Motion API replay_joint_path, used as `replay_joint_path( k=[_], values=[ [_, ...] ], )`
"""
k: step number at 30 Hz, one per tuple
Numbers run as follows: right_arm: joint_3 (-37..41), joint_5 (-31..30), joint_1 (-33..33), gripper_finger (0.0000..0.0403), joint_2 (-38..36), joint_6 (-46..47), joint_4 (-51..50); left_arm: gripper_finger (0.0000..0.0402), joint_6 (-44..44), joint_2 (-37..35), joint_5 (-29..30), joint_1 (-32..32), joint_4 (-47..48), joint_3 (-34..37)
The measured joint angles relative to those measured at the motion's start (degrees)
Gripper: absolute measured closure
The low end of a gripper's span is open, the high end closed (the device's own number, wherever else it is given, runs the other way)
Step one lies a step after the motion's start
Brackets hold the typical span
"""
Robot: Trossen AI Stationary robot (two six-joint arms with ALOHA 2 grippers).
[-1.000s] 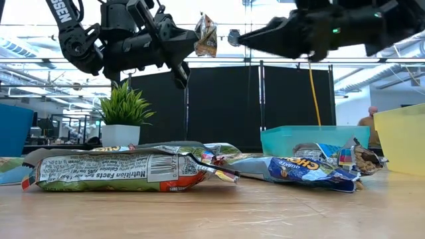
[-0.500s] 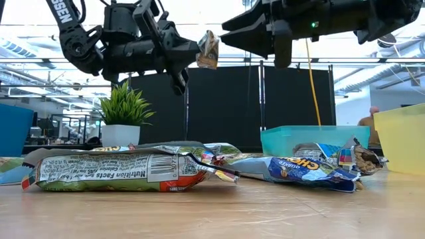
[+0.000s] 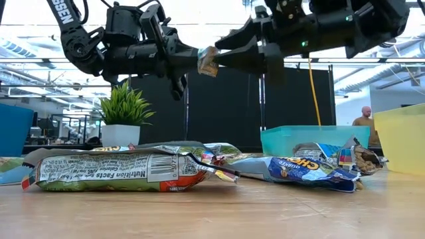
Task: Pick and place Granola Bars by type
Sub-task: Put the yellow granola bar into the green bin
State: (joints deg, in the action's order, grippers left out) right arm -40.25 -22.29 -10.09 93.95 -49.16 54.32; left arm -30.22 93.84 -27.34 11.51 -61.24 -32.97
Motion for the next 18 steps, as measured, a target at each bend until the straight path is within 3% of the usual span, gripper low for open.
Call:
replay_joint_path(
  k=[7,18],
  values=[
    [-0.8,0.1,0.3,0.0176,5.2,-4.8,12.6,0.0397,-0.3,0.0,0.9,-0.1,0.4,0.0],
    [-6.4,0.0,0.8,0.0181,7.1,-7.2,13.3,0.0397,1.0,0.0,1.1,-0.4,2.6,0.0]
  ],
)
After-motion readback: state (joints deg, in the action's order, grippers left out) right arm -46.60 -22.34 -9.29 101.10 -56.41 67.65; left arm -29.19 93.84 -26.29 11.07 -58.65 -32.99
